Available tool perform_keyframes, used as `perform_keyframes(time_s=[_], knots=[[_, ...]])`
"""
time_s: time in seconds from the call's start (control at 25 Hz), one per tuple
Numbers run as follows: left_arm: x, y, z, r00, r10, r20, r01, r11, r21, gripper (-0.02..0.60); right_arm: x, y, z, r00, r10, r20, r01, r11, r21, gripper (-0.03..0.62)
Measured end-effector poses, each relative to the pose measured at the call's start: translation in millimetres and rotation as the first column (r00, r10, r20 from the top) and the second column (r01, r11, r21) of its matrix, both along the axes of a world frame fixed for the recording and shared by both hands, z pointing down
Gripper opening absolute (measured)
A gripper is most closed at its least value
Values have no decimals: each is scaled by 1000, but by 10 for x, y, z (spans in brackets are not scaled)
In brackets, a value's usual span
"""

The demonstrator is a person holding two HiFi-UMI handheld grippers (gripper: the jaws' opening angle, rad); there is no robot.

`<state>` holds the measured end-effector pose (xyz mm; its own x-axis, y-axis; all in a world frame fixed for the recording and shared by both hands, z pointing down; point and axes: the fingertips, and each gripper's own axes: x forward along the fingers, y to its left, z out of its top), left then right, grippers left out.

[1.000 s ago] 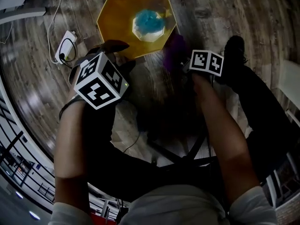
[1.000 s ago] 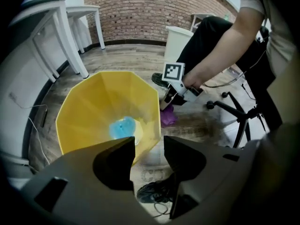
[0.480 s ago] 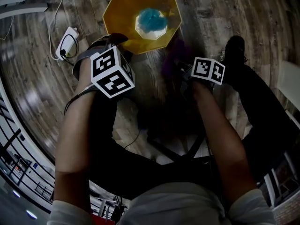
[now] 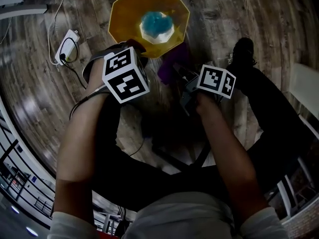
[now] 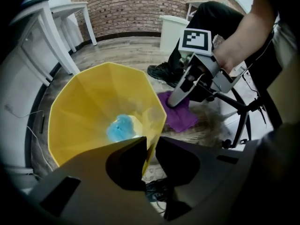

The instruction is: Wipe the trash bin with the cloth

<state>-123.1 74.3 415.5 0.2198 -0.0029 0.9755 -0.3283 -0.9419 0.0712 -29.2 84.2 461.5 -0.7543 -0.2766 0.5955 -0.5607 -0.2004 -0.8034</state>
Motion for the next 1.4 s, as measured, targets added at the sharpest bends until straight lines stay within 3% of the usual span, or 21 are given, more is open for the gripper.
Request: perform_keyframes(time_s=[0.2,0.48,0.8,1.4], knots=[[176,87,4,999,-17,-41,14,996,-87,49,64,-54,-392,1000,25,14,-25,999,47,114],[248,80,17,997,-58,-49,51,991,-121,49,76,-168,-660,999,40,32,-43,993,114,114],[340,58,5,998,-15,-60,9,995,-97,37,27,-267,-366,999,31,24,-33,995,90,114],[434,-25,-46,994,-43,-96,33,995,-96,27,-215,-334,648,987,-156,-30,156,988,-3,114]])
